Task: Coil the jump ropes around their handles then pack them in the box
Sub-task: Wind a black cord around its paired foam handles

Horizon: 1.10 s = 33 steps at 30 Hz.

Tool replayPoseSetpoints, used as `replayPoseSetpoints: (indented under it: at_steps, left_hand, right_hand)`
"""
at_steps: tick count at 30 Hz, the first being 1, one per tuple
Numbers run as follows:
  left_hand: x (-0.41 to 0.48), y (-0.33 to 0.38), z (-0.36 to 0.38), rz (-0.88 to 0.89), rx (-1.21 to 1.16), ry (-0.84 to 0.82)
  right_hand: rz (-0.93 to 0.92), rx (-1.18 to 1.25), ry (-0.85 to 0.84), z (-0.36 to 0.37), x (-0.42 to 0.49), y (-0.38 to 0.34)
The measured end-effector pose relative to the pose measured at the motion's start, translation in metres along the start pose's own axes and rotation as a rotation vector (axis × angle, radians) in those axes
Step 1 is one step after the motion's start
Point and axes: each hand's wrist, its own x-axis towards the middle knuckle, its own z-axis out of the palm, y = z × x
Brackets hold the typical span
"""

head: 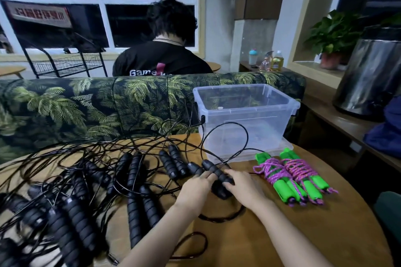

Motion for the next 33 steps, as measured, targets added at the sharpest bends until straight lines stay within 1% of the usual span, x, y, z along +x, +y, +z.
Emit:
replayPoseSetpoints:
  at_steps: [3,7,10,13,15,16,18,19,20,22,23,25,28,29,30,32,33]
  left_hand:
    - [-0.005,-0.005,-0.006,0.011,-0.172,0.038]
    - [-0.041,-0.007,-0.041,0.043,-0.423,0.183]
    - [-0.081,-0.003,-0.064,-0.030,-0.560,0.289]
    - [-0.120,-0.008,-0.068,-0.084,-0.621,0.323]
    - [-0.148,-0.015,-0.066,-0.151,-0.711,0.293]
    - [-0.162,-0.016,-0.068,-0.222,-0.783,0.266]
    - [-0.187,-0.018,-0.070,-0.356,-0.962,0.171]
    - [-0.198,-0.018,-0.071,-0.376,-1.030,0.119]
    - [-0.209,-0.019,-0.070,-0.377,-1.029,0.073]
    - [-0.231,-0.025,-0.067,-0.358,-0.979,0.046]
    - [-0.241,-0.028,-0.066,-0.350,-0.958,0.045]
    - [-0.260,-0.038,-0.066,-0.327,-0.894,-0.002]
    - [-0.277,-0.054,-0.072,-0.264,-0.733,-0.161]
    - [-0.279,-0.055,-0.073,-0.235,-0.637,-0.186]
    - [-0.280,-0.053,-0.073,-0.215,-0.523,-0.188]
    - [-0.279,-0.044,-0.069,-0.214,-0.264,-0.155]
    - [-0.277,-0.037,-0.065,-0.226,-0.153,-0.138]
  right_hand:
    - [0.057,0.146,-0.007,-0.001,0.003,0.000]
    - [0.103,0.557,-0.007,-0.001,-0.017,-0.014]
    - [0.101,0.846,-0.044,-0.001,-0.058,-0.042]
    - [0.107,1.092,-0.112,0.008,-0.105,-0.073]
    - [0.111,1.170,-0.138,0.018,-0.134,-0.089]
    - [0.115,1.208,-0.163,0.025,-0.148,-0.095]
    - [0.124,1.303,-0.231,0.036,-0.172,-0.107]
    - [0.134,1.342,-0.258,0.042,-0.183,-0.113]
    - [0.149,1.376,-0.273,0.048,-0.192,-0.119]
    - [0.175,1.421,-0.295,0.062,-0.205,-0.129]
    - [0.177,1.414,-0.311,0.069,-0.211,-0.133]
    - [0.148,1.319,-0.364,0.077,-0.219,-0.140]
    - [0.044,1.058,-0.443,0.075,-0.225,-0.138]
    - [-0.004,0.947,-0.409,0.072,-0.223,-0.134]
    - [-0.060,0.828,-0.312,0.069,-0.218,-0.129]
    - [-0.169,0.606,0.017,0.061,-0.203,-0.114]
    - [-0.227,0.498,0.154,0.057,-0.196,-0.106]
